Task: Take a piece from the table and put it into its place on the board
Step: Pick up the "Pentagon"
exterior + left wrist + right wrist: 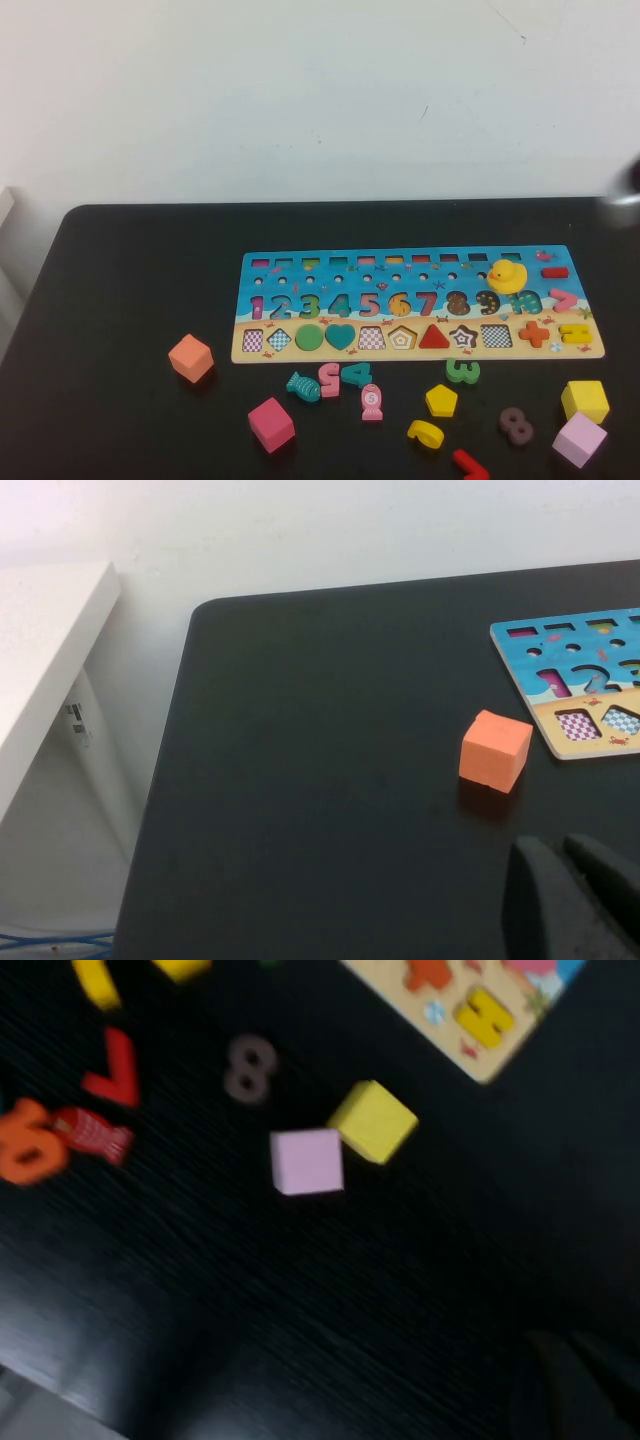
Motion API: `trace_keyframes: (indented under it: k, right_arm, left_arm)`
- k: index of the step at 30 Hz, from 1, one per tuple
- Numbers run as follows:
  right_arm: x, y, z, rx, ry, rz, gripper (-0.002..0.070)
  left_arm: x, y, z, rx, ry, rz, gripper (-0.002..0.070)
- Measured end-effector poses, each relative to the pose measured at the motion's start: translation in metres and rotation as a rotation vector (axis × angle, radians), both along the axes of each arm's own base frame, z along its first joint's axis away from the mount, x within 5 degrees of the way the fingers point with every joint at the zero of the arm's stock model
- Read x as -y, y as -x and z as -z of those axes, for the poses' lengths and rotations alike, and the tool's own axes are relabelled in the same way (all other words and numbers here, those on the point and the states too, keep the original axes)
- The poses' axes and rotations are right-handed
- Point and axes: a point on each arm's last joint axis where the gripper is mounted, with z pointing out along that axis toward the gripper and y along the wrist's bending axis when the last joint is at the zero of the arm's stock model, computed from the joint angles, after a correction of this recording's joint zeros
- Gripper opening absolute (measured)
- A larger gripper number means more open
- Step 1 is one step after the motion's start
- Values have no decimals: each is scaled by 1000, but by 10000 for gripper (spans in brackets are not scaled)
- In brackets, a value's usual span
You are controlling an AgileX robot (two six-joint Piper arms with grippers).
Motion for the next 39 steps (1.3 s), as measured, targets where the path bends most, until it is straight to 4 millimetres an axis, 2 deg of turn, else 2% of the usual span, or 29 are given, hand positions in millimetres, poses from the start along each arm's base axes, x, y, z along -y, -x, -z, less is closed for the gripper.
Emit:
trace_keyframes:
  k: [6, 9, 19, 22, 25, 27, 31, 39]
  right_arm:
    - [-58, -33, 35, -75, 53, -77, 19]
    - [-79, -47, 57, -107, 43, -105, 19]
    - [-113, -80, 140, -206, -31, -95, 39]
    - [-117, -85, 158, -223, -39, -88, 142]
    - [-122, -87, 175, -263, -56, -62, 328]
    - [-125, -90, 186, -283, -72, -33, 415]
    - [-131, -94, 204, -295, -118, 66, 463]
    - [-137, -104, 228, -304, -129, 133, 475]
  left_arm:
    - [0, 0, 0, 0, 0, 0, -2]
    - [0, 0, 0, 2, 0, 0, -2]
    - [0, 0, 0, 4, 0, -1, -2]
    - [0, 0, 0, 4, 0, -1, -2]
    - [0, 0, 0, 4, 0, -1, -2]
    - [0, 0, 0, 6, 0, -1, -2]
    - [0, 0, 0, 6, 0, -1, -2]
    - [0, 0, 0, 6, 0, -1, -2]
